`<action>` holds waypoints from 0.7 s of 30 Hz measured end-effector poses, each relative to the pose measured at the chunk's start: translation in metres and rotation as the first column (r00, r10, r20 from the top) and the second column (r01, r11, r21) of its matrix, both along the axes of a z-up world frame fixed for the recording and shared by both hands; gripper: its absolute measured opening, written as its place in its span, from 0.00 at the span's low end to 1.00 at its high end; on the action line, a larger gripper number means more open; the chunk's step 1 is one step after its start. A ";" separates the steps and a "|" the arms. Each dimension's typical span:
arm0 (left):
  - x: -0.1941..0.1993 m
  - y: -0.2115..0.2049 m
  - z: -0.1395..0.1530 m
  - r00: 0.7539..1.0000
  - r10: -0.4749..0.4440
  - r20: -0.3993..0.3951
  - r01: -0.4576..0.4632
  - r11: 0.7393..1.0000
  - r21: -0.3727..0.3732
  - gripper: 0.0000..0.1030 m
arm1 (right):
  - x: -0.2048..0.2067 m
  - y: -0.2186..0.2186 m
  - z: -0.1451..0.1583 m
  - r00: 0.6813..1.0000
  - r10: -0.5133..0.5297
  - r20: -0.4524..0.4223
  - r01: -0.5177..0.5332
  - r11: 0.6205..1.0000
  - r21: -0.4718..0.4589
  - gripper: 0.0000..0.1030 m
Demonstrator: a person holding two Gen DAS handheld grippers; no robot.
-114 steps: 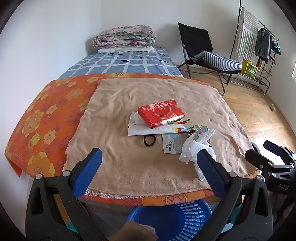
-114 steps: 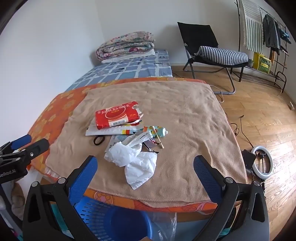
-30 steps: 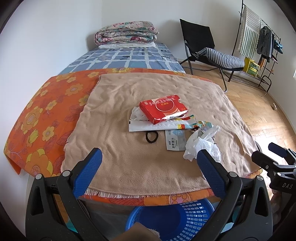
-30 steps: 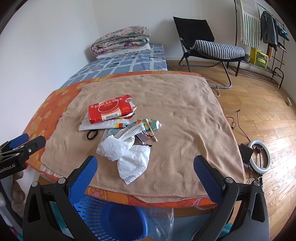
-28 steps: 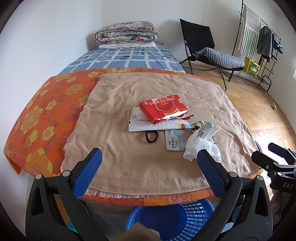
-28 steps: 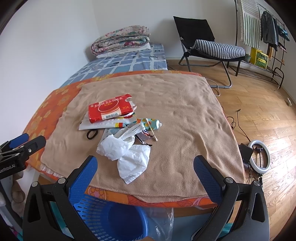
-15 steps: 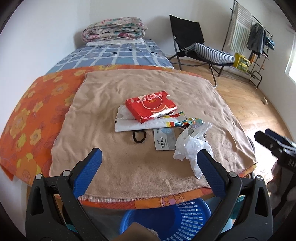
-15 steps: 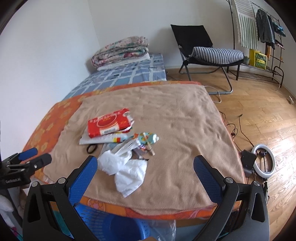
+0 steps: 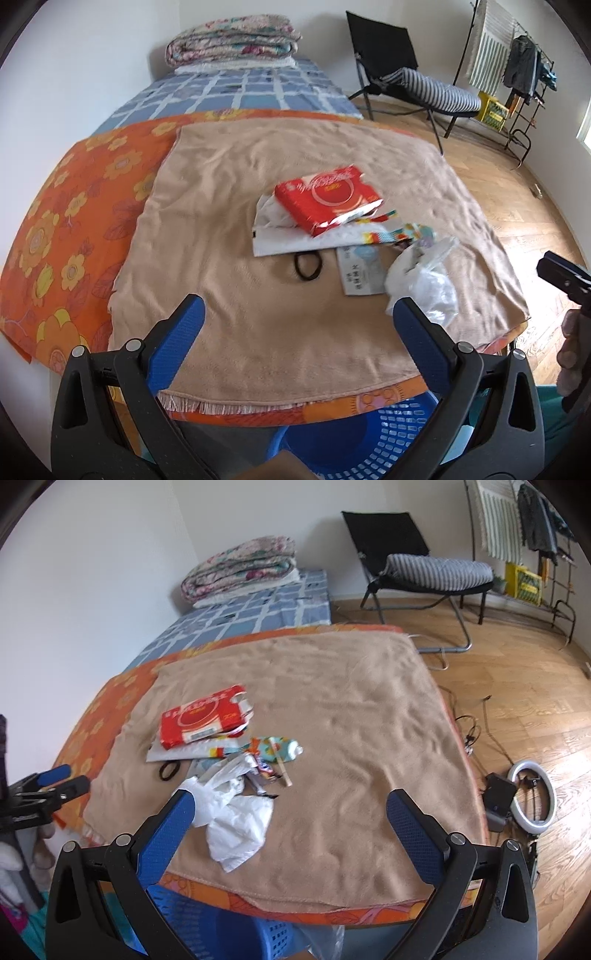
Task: Collect trash
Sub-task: 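Grasp the white tissue and plastic bag with the right gripper while the left grasps the black hair tie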
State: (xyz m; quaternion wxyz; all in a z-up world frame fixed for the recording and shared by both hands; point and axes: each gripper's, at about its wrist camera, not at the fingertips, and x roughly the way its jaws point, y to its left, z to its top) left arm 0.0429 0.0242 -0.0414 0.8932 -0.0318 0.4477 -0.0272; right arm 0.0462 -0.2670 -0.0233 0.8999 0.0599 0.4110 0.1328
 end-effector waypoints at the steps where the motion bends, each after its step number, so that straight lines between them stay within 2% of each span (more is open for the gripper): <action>1: 0.003 0.001 -0.003 1.000 -0.004 -0.012 0.004 1.000 0.002 1.00 | 0.001 0.004 0.000 1.000 0.011 -0.003 -0.011 1.000 -0.004 1.00; 8: 0.029 -0.004 -0.018 0.998 0.006 -0.064 0.000 0.996 0.095 1.00 | 0.011 0.039 -0.007 0.996 0.087 -0.030 -0.088 0.995 -0.039 1.00; 11: 0.042 0.005 -0.025 0.995 0.037 -0.089 -0.030 0.996 0.080 1.00 | 0.014 0.047 -0.009 0.995 0.094 -0.044 -0.095 0.995 -0.029 1.00; 13: 0.048 0.011 -0.029 0.993 0.056 -0.106 -0.051 0.998 0.045 1.00 | 0.016 0.053 -0.009 0.994 0.101 -0.049 -0.102 0.995 -0.018 1.00; 16: 0.054 0.018 -0.034 0.988 0.092 -0.124 -0.092 0.996 0.006 0.83 | 0.018 0.061 -0.009 0.993 0.112 -0.046 -0.113 0.993 -0.020 1.00; 18: 0.059 0.018 -0.040 0.984 0.097 -0.151 -0.099 0.995 -0.008 0.77 | 0.021 0.065 -0.009 0.992 0.116 -0.051 -0.118 0.993 -0.022 1.00; 19: 0.062 0.018 -0.044 0.982 0.092 -0.166 -0.098 0.995 -0.030 0.70 | 0.022 0.067 -0.010 0.992 0.118 -0.055 -0.119 0.993 -0.023 1.00; 20: 0.065 0.018 -0.047 0.979 0.090 -0.181 -0.101 0.993 -0.055 0.59 | 0.025 0.069 -0.012 0.991 0.119 -0.063 -0.120 0.993 -0.018 1.00; 21: 0.068 0.018 -0.050 0.976 0.092 -0.197 -0.109 0.991 -0.077 0.53 | 0.027 0.071 -0.013 0.990 0.120 -0.073 -0.121 0.993 -0.012 1.00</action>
